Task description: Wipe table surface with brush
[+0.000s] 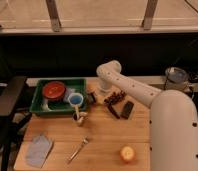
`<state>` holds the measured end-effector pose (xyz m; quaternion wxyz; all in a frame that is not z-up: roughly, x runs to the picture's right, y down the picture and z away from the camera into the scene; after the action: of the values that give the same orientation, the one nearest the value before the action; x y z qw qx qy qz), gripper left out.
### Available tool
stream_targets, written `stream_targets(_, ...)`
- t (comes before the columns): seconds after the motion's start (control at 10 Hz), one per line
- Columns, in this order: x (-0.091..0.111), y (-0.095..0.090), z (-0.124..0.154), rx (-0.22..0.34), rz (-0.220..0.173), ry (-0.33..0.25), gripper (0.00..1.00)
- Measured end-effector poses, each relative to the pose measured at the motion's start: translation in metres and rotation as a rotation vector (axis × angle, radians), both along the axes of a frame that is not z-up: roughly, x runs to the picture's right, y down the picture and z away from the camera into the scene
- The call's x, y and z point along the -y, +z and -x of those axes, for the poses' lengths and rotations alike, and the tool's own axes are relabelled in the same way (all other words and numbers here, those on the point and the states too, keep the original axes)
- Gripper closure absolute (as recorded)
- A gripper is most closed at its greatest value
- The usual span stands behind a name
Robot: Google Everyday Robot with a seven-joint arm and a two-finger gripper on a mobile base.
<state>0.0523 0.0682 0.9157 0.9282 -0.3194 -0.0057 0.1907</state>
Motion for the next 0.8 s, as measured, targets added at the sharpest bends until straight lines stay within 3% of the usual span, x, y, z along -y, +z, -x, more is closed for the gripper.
stream_targets(0.5, -0.025, -0.017, -0.061, -0.022, 0.032, -0.086, 1.00)
stream_targets(0.8, -0.042, -0.024, -0.070, -0.018, 0.072, -0.166, 1.00)
